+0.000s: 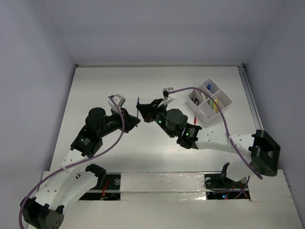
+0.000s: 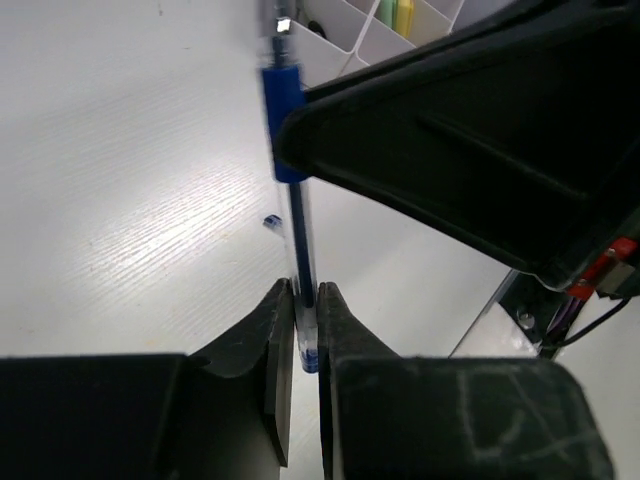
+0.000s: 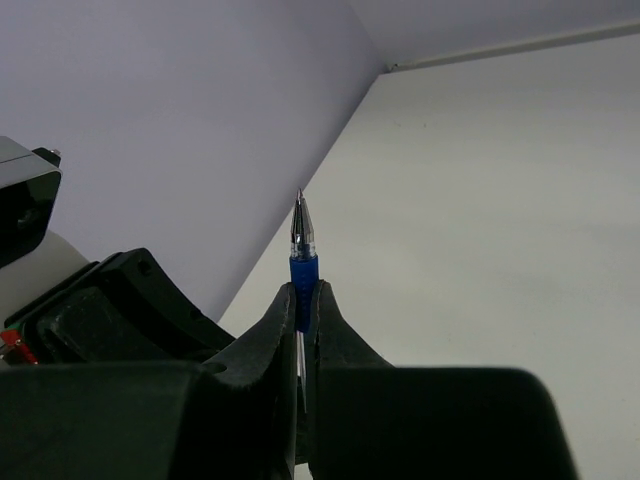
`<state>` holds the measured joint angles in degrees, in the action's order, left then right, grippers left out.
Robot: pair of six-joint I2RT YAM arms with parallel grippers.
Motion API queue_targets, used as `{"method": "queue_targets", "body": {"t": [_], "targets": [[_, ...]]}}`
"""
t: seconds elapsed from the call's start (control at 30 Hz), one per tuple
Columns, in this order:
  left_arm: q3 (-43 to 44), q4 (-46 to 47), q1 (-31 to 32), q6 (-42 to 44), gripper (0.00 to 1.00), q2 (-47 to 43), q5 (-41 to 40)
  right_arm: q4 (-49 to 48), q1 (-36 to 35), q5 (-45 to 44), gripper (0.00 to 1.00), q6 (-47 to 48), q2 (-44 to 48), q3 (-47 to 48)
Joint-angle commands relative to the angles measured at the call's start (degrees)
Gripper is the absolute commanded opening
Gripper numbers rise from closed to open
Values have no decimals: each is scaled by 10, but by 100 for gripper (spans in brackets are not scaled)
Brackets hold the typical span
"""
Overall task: Sort the stationery into containers
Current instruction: Pick up the pen cap from the center of the board.
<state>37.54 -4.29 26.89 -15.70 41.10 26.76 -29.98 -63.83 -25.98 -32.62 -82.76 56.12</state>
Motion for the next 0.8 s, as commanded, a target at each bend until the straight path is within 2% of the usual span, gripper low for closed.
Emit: {"method": "queue_targets", "body": {"t": [0.0,0.1,0.13,0.17,0.4,0.53,0.7,0.77], "targets": [[27,32,0,4,0,-12,12,-50,-3,-8,0,-5,8,1],[25,34,0,1,3,-11,21,-49,-3,-4,0,-8,8,0],[25,36,0,1,11,-9,22,-49,-3,-2,0,-9,8,-1],[25,36,0,1,14,-8,25,-51,-3,0,0,-10,9,-2],[26,36,0,0,20,-3,30,-51,-3,8,0,-12,8,1],[28,34,0,1,0,-6,25,-51,-3,11,0,-13,7,1],[30,31,0,7,0,-15,19,-32,-3,18,0,-10,15,-3],[31,30,0,8,0,-18,19,-11,-3,33,7,-3,22,-2]]}}
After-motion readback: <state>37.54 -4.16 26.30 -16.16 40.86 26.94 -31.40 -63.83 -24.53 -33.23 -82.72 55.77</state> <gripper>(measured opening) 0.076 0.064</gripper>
